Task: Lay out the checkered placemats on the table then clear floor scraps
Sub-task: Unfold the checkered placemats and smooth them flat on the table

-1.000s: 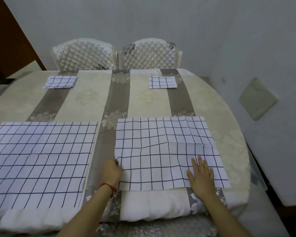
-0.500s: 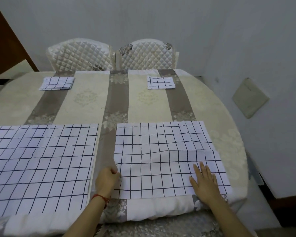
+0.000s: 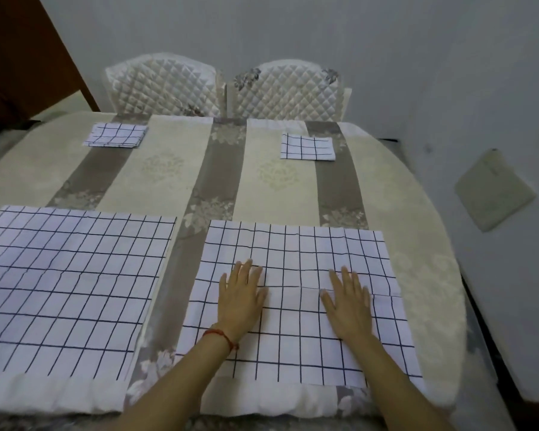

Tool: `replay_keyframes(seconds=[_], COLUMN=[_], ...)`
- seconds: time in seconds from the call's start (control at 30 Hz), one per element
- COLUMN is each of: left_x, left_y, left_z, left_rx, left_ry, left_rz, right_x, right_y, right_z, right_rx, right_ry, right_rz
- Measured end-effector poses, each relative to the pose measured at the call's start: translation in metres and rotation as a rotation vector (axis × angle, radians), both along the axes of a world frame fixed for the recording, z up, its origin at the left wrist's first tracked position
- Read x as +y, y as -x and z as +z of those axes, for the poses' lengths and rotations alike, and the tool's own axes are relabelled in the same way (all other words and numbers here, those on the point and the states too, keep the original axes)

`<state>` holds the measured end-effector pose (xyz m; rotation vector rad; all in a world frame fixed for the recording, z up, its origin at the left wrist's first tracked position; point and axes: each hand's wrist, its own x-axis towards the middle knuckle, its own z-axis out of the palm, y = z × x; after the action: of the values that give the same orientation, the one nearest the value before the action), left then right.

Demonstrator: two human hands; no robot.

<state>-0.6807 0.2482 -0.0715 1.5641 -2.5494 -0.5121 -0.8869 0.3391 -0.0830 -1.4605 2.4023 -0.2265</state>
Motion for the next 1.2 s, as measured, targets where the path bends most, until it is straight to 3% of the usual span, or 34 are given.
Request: replay_keyframes(seconds=[0.07,0.17,0.33,1.07,1.2], left_x=[-0.002,0.006,0.019,0.029,0.026], left_y=[-0.001,-0.013,-0.023,-0.028,-0.011], left_z=[-0.021,-0.04,-0.042,-0.052,-0.033], left_rx=[-0.093,-0.145,-0.083,-0.161,-0.16], left_ry=[-0.067,0.023,-0.011,0.093,0.101], left_rz=[-0.031,0.0,0.062,0.143,0.114], right_x=[0.003,0.006,0.008,0.01,0.002], right_y=[0.004,0.007,0.008,0.01,-0.003], right_z=[-0.012,-0.019,-0.021,-0.024,-0.014], right_rx=[0.037,0.047,0.047,0.075,0.16], right_ry=[-0.043,-0.032,-0.018,-0.01,0.016], right_rz=[0.049,0.069,0.1,0.147,0.142])
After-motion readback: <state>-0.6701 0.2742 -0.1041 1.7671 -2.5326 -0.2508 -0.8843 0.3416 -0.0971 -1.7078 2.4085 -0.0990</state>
